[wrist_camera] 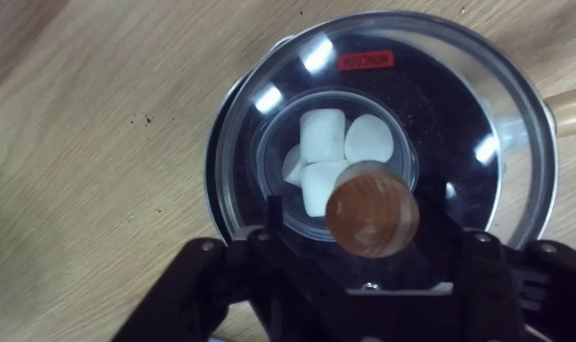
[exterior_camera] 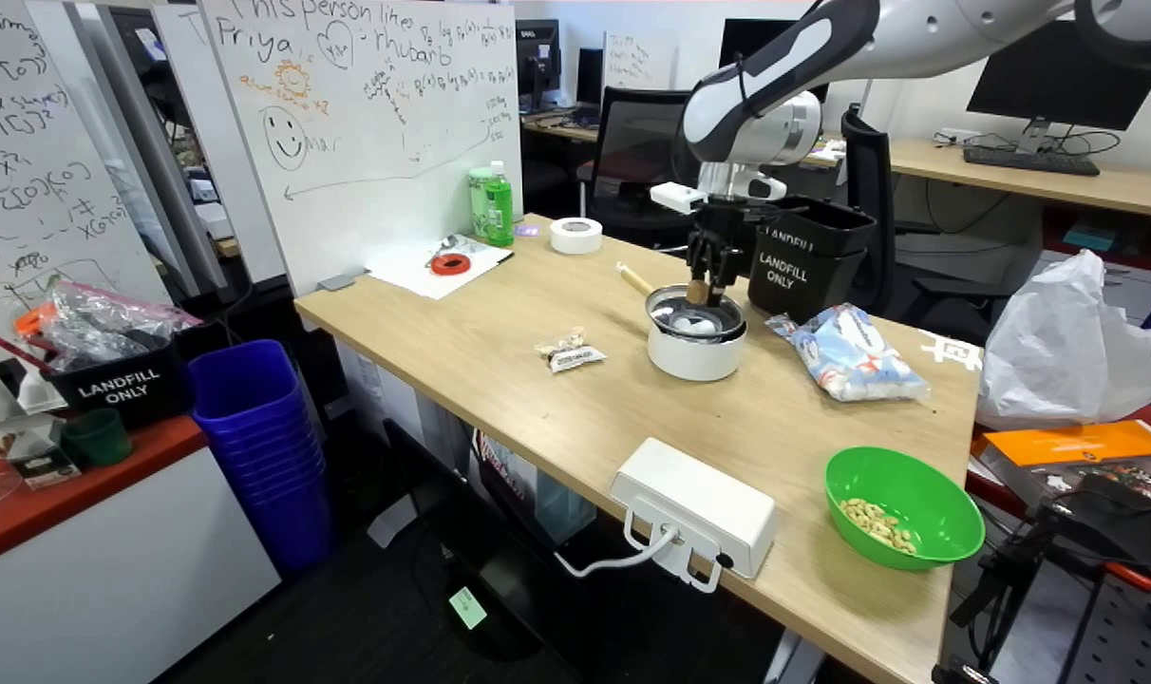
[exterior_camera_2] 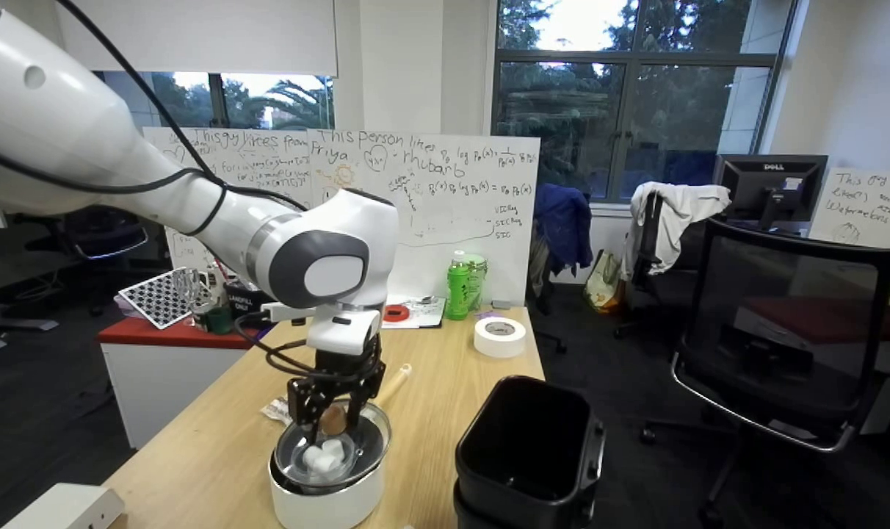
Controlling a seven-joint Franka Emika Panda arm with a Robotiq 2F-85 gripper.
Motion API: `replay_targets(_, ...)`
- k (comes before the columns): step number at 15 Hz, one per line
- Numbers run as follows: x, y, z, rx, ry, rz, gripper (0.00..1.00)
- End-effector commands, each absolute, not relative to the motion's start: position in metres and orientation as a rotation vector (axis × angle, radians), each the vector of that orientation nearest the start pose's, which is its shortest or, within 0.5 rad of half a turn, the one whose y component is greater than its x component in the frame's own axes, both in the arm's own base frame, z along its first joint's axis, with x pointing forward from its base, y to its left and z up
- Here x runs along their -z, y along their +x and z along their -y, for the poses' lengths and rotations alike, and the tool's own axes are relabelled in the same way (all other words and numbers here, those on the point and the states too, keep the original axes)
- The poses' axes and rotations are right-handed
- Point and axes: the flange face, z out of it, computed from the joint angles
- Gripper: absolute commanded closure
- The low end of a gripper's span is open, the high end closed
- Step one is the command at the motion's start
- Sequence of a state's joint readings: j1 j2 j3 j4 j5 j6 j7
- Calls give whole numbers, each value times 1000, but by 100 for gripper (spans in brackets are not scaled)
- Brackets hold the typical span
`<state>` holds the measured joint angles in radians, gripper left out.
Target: Take the clear lid and put it on the white pot
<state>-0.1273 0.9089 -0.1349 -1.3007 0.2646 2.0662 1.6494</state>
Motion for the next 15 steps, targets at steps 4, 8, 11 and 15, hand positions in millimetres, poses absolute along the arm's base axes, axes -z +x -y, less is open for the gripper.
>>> replay_targets(4, -200, 701, 155, -308, -1697, -2608, 0)
replay_targets(8, -202, 699, 156, -314, -1703, -2608, 0)
replay_targets(11, -200, 697, 155, -319, -1708, -2609, 0)
replay_targets(15, -198, 696, 151, -330, -1710, -2603, 0)
